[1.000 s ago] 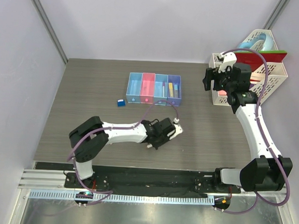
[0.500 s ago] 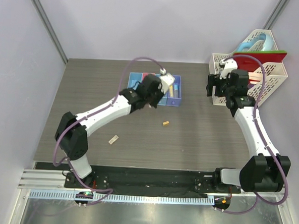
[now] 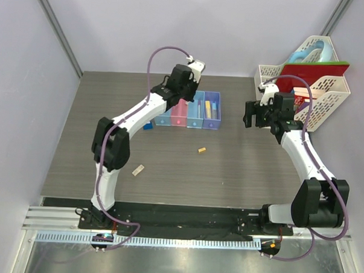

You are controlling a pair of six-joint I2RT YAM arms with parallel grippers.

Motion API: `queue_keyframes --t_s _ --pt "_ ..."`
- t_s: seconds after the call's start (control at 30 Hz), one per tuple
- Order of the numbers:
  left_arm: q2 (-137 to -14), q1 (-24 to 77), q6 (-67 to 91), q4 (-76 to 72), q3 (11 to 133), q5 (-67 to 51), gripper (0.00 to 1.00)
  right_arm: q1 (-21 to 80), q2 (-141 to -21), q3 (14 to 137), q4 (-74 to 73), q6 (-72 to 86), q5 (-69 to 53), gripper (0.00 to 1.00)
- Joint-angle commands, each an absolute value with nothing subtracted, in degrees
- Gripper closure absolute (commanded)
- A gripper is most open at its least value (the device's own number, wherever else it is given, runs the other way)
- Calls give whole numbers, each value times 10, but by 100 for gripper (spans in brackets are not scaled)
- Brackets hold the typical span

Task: Sort the stationery into containers
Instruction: Place the pen in the storage box.

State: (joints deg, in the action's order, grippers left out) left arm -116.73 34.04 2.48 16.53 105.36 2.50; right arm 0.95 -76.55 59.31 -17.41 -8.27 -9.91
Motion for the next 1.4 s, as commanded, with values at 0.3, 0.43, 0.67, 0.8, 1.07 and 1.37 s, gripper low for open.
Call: queue_keyframes --t_s 0.3,0.43,0.67,0.8,1.07,1.37 --pt "-1304 323 95 197 1216 -35 100 7 -772 575 -146 -103 -128 8" --pt "-1315 323 100 196 1215 -35 100 7 -771 576 -143 -102 -128 8" --pt "-1319 323 110 196 1195 -33 100 8 -755 571 -142 -102 -135 8" --pt "-1316 323 106 193 1185 -26 100 7 -751 573 -142 -98 -140 8" --pt "-1316 323 106 195 1180 -23 100 8 -742 572 -142 -97 -139 8" --pt "-1316 323 105 194 1181 -21 82 7 -740 572 -142 -96 -136 8"
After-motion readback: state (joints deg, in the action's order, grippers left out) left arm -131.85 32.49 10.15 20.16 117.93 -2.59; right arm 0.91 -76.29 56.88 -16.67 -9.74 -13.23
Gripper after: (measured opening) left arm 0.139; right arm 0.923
